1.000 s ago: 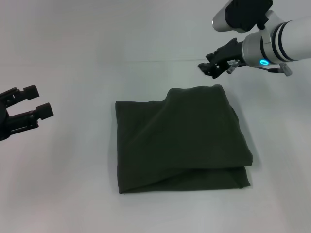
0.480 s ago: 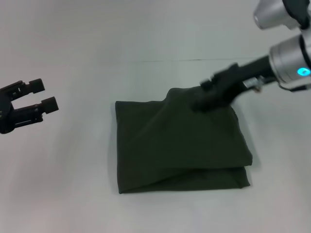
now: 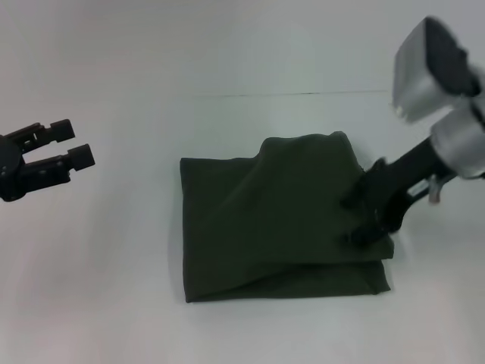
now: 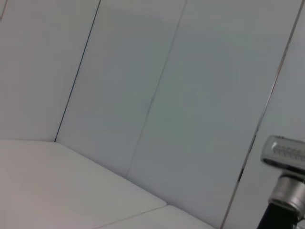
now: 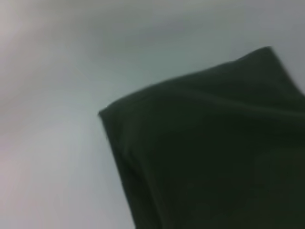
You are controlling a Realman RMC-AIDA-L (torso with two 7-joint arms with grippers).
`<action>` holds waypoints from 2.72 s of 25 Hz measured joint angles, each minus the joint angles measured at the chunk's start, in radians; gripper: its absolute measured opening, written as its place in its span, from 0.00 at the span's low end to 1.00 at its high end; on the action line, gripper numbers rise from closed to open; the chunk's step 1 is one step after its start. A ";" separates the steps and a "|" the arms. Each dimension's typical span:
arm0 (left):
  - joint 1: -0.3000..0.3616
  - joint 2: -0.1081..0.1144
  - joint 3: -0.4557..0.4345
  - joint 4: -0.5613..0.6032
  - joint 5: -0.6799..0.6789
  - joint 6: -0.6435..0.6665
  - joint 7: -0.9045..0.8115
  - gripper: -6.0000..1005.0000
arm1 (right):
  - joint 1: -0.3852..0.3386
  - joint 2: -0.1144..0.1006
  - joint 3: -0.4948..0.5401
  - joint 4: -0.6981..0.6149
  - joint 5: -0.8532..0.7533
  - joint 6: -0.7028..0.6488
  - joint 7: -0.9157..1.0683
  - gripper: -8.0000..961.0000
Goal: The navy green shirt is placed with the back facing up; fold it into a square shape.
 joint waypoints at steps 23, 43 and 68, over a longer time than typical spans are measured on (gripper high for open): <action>-0.007 0.012 -0.065 -0.007 -0.008 -0.026 -0.095 0.88 | -0.076 0.086 -0.302 -0.147 -0.163 0.129 -0.158 0.79; -0.022 0.022 -0.068 -0.007 -0.009 -0.028 -0.106 0.88 | -0.140 0.077 -0.256 -0.307 -0.154 0.007 -0.111 0.16; -0.038 0.026 -0.091 -0.007 -0.009 -0.027 -0.122 0.88 | -0.203 0.086 -0.427 -0.346 -0.197 0.100 -0.060 0.59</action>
